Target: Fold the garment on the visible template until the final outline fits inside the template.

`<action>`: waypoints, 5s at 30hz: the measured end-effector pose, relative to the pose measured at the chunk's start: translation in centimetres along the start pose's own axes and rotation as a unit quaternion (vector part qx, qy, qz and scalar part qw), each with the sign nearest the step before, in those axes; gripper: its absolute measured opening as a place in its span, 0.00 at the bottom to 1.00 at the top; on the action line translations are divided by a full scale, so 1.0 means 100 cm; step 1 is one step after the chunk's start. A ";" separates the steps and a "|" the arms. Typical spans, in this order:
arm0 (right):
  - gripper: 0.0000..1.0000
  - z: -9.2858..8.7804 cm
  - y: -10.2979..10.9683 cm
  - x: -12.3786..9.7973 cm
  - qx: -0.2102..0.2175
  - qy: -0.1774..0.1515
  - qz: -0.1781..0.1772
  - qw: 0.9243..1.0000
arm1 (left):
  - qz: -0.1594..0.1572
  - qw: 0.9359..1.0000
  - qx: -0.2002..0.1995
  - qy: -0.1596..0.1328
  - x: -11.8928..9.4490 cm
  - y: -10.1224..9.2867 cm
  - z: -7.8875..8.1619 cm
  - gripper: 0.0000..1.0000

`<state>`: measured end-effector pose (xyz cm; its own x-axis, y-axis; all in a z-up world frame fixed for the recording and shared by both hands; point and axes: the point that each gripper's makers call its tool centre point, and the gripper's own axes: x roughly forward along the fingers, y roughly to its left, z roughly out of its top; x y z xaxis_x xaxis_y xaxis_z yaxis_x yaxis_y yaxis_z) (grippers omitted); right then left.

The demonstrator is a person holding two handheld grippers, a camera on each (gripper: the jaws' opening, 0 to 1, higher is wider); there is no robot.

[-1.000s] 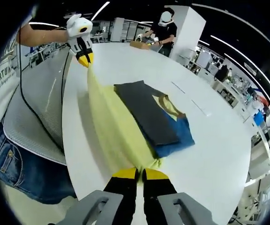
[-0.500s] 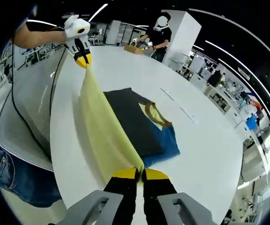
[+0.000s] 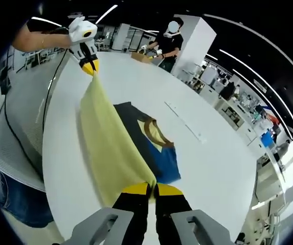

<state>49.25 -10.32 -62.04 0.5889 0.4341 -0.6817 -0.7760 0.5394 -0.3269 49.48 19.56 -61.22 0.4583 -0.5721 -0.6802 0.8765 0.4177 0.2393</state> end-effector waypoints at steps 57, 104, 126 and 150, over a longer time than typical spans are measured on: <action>0.00 -0.015 -0.109 0.146 0.085 0.061 -0.099 0.990 | 0.052 0.993 -0.090 0.053 0.131 0.125 -0.035 0.00; 0.20 -0.050 -0.094 0.183 0.045 0.081 -0.042 0.995 | 0.065 0.993 0.015 0.094 0.160 0.138 -0.075 0.11; 0.00 -0.047 -0.120 0.178 0.189 0.032 -0.096 0.977 | 0.078 0.985 -0.151 0.035 0.158 0.154 -0.073 0.02; 0.65 -0.030 -0.101 0.169 0.279 0.005 -0.053 0.959 | 0.121 0.961 -0.249 -0.019 0.137 0.158 -0.059 0.55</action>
<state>66.38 -10.63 -72.26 0.6544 0.3498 -0.6704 -0.4678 0.8838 0.0046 68.77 22.52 -70.87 0.6538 -0.4368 -0.6179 0.5680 0.8228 0.0193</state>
